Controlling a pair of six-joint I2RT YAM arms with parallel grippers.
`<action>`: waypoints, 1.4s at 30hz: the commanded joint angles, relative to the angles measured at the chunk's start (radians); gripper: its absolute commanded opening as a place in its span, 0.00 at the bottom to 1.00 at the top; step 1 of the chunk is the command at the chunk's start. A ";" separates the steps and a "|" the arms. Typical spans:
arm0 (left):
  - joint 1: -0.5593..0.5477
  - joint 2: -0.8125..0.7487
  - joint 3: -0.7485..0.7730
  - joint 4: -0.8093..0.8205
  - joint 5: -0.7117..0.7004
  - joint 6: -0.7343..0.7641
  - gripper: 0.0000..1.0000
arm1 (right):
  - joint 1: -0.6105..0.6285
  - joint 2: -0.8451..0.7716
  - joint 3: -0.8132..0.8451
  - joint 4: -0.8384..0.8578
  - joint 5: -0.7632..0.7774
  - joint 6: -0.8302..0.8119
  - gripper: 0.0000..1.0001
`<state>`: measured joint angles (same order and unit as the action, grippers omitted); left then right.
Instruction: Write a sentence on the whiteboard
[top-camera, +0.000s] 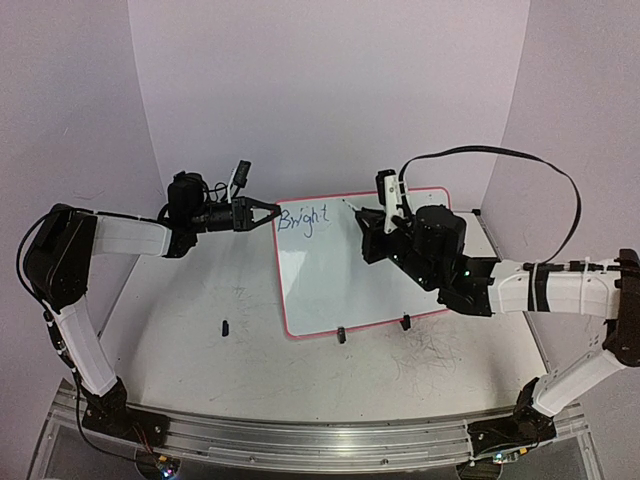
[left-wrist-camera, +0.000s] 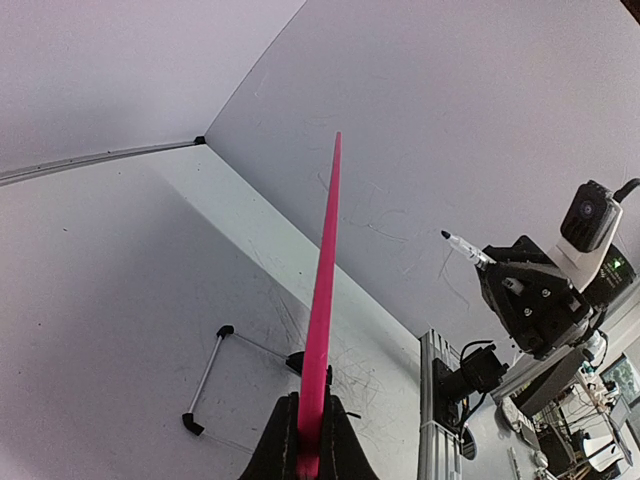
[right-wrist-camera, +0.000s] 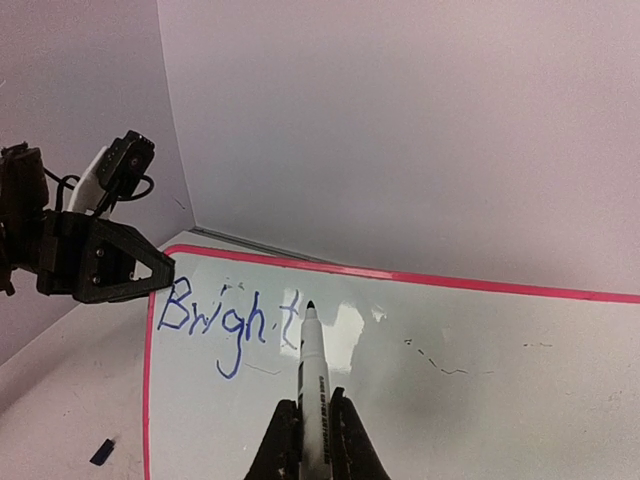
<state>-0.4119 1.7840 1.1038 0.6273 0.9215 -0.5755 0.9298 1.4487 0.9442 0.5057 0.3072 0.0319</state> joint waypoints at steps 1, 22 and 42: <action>-0.015 -0.007 -0.005 0.001 0.011 -0.008 0.00 | -0.004 -0.001 -0.027 0.097 -0.030 -0.060 0.00; -0.017 -0.012 -0.003 0.001 0.013 -0.015 0.00 | 0.002 0.054 -0.018 0.083 -0.049 -0.066 0.00; -0.018 -0.011 -0.002 0.001 0.010 -0.017 0.00 | 0.002 0.082 0.002 0.035 -0.043 -0.051 0.00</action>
<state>-0.4126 1.7840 1.1038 0.6277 0.9212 -0.5758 0.9302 1.5103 0.8957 0.5277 0.2707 -0.0338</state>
